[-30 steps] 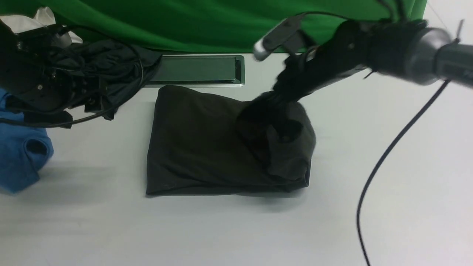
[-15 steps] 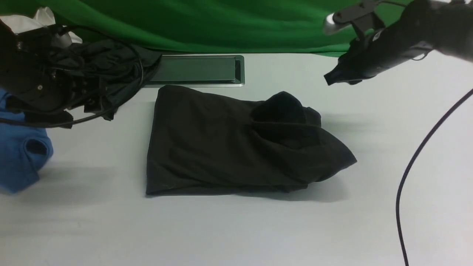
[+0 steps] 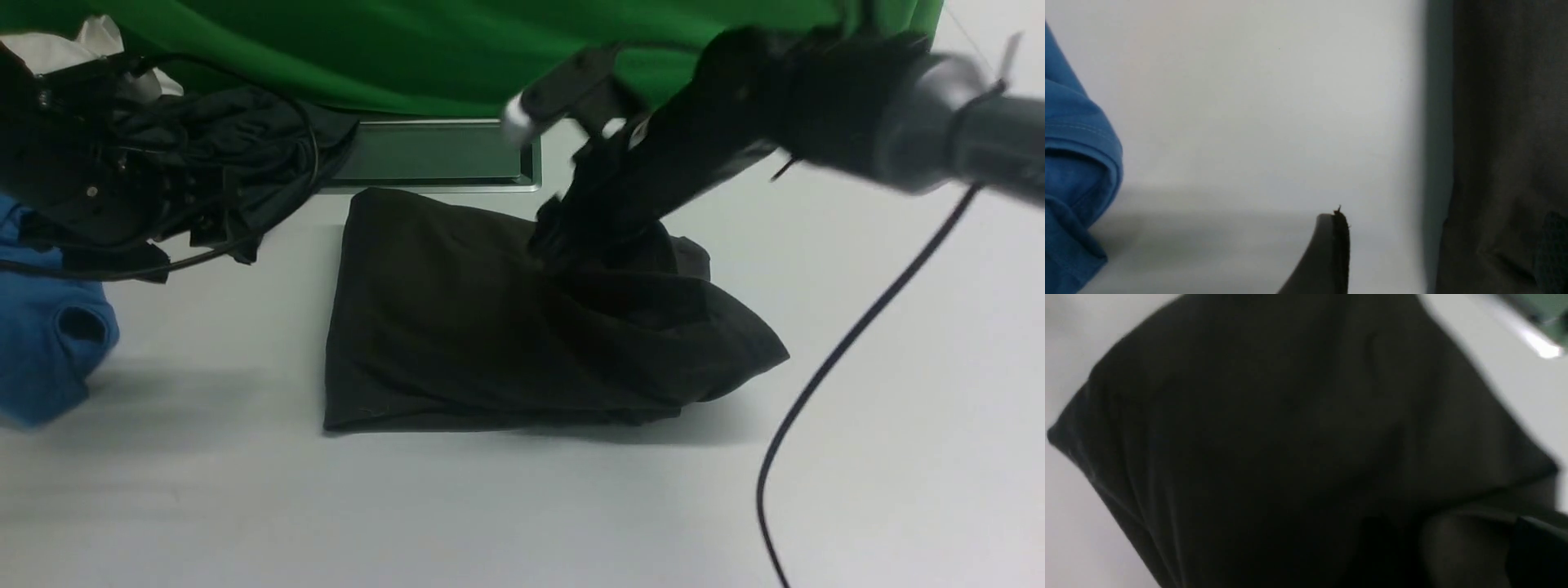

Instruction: Fold a long-sleeved shirt on a white desktop.

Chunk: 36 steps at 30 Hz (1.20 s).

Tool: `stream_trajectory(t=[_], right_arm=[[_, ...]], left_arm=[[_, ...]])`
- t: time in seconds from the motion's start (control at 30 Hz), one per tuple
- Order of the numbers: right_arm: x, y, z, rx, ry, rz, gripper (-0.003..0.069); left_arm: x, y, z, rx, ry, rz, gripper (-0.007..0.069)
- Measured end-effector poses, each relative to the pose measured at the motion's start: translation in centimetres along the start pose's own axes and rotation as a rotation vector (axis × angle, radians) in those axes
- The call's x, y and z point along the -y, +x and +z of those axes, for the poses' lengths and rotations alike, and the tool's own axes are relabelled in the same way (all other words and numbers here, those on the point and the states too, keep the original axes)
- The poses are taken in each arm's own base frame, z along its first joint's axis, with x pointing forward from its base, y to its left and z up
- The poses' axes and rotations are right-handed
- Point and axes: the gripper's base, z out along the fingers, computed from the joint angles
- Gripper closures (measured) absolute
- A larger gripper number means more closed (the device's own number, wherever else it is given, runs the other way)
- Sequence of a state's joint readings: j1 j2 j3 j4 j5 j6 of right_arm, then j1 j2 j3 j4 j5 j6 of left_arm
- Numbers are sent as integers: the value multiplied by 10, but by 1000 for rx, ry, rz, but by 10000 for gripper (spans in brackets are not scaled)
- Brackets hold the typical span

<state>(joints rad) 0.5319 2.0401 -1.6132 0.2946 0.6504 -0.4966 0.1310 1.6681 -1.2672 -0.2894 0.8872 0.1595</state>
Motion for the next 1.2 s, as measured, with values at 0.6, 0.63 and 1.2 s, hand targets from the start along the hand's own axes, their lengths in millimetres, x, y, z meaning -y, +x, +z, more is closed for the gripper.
stream_trajectory(t=[0.6,0.63,1.2], right_arm=[[82,33,-1,-25,109,231,639],[88,35,-3,-24,117,255,639],[126,62,-4,-65,157,495,468]], left_arm=[[0,0,0,1,5,16,15],[1,0,0,1,6,16,19],[1,0,0,0,12,15,28]])
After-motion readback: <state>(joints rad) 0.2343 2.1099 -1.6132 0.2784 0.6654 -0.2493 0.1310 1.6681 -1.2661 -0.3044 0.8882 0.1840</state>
